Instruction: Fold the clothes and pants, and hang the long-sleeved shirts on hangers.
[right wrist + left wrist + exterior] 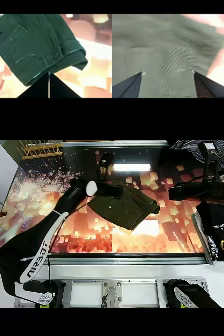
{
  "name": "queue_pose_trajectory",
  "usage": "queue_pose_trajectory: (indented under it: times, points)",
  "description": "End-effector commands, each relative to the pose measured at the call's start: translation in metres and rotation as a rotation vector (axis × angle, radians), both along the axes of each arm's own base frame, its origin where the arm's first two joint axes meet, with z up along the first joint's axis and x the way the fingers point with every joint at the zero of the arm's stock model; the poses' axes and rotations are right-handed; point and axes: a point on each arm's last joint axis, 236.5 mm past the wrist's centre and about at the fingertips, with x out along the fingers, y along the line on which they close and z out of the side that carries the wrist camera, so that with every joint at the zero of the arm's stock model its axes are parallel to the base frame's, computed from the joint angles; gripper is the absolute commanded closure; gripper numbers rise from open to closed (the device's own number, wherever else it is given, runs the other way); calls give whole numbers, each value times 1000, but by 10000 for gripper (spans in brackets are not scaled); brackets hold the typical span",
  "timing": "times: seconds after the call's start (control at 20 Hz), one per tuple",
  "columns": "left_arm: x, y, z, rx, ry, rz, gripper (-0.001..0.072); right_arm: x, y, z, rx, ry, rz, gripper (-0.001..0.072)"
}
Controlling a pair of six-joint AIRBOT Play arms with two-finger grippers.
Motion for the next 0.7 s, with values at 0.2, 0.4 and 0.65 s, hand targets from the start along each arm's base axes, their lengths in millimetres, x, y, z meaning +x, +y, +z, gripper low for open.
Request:
queue_pose_trajectory:
  times: [0.2,0.4,0.65]
  points:
    - [5,172,-121,-194,452,475,33,1,-2,-2,-7,5,-5,680]
    - [9,173,-158,-341,550,510,34,1,9,-5,40,24,12,679]
    - [36,144,-165,-336,531,440,33,4,14,-13,71,56,9,679]
